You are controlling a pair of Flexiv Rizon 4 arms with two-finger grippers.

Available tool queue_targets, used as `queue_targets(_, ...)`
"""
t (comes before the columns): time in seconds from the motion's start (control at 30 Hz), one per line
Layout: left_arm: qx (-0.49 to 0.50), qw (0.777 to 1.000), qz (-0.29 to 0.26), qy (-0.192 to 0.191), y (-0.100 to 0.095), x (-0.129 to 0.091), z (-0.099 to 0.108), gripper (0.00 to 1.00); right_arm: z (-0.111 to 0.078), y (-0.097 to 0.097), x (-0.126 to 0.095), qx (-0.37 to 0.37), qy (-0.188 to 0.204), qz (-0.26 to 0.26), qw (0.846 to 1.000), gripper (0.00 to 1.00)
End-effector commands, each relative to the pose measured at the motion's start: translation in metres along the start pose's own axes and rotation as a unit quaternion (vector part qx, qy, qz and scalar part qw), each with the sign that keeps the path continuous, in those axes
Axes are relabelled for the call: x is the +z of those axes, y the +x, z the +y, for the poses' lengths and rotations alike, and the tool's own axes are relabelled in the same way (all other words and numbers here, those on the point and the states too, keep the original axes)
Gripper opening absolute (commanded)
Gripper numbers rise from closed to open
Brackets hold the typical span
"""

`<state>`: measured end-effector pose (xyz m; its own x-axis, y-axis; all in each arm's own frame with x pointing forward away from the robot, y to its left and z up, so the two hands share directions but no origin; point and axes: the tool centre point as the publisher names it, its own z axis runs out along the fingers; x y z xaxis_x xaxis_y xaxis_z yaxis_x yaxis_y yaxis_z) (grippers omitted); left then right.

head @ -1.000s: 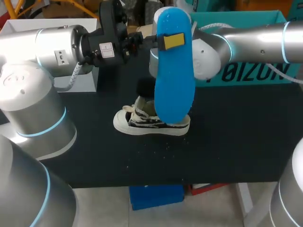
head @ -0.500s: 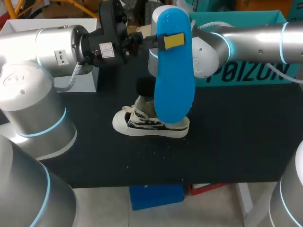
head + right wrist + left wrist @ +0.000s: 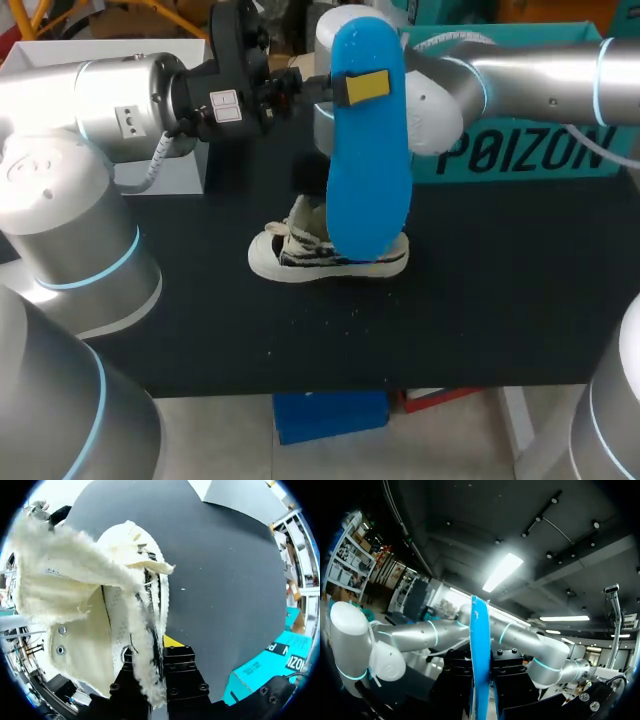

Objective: Take the shoe out of the shoebox, open the shoe tongue, remove and reinsert the insole, then place the shoe into the shoebox

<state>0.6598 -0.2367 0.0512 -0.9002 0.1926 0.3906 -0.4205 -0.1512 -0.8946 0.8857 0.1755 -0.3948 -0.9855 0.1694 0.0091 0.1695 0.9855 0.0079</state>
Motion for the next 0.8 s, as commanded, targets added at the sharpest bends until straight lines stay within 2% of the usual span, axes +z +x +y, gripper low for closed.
queue_targets(0.03,0.000,1.000,-0.002,0.001,0.000,0.002,0.001,0.00,-0.031,-0.007,-0.089,0.128,-0.010,-0.039,0.991,0.00)
queue_targets(0.13,0.000,1.000,-0.002,0.001,0.000,0.002,0.001,0.00,-0.040,-0.020,-0.106,0.231,-0.014,-0.074,0.970,0.00)
queue_targets(0.2,0.000,1.000,-0.002,0.001,0.000,0.002,0.001,0.00,-0.044,-0.029,-0.113,0.305,-0.022,-0.093,0.948,0.00)
queue_targets(0.37,0.000,1.000,-0.002,0.001,0.000,0.002,0.001,0.00,-0.044,-0.041,-0.120,0.481,-0.050,-0.124,0.867,0.00)
queue_targets(0.4,0.000,1.000,-0.002,0.001,0.000,0.002,0.001,0.00,-0.042,-0.041,-0.120,0.518,-0.055,-0.126,0.844,0.00)
queue_targets(0.5,0.000,1.000,-0.002,0.001,0.000,0.002,0.001,0.00,-0.034,-0.038,-0.114,0.594,-0.071,-0.129,0.791,0.00)
queue_targets(0.57,0.000,1.000,-0.002,0.001,0.000,0.002,0.001,0.00,-0.029,-0.035,-0.109,0.640,-0.096,-0.123,0.752,0.00)
queue_targets(0.7,0.000,1.000,-0.002,0.001,0.000,0.002,0.001,0.00,-0.016,-0.025,-0.098,0.690,-0.108,-0.127,0.704,0.00)
queue_targets(0.8,0.000,1.000,-0.002,0.001,0.000,0.002,0.001,0.00,-0.007,-0.018,-0.091,0.713,-0.110,-0.135,0.680,0.00)
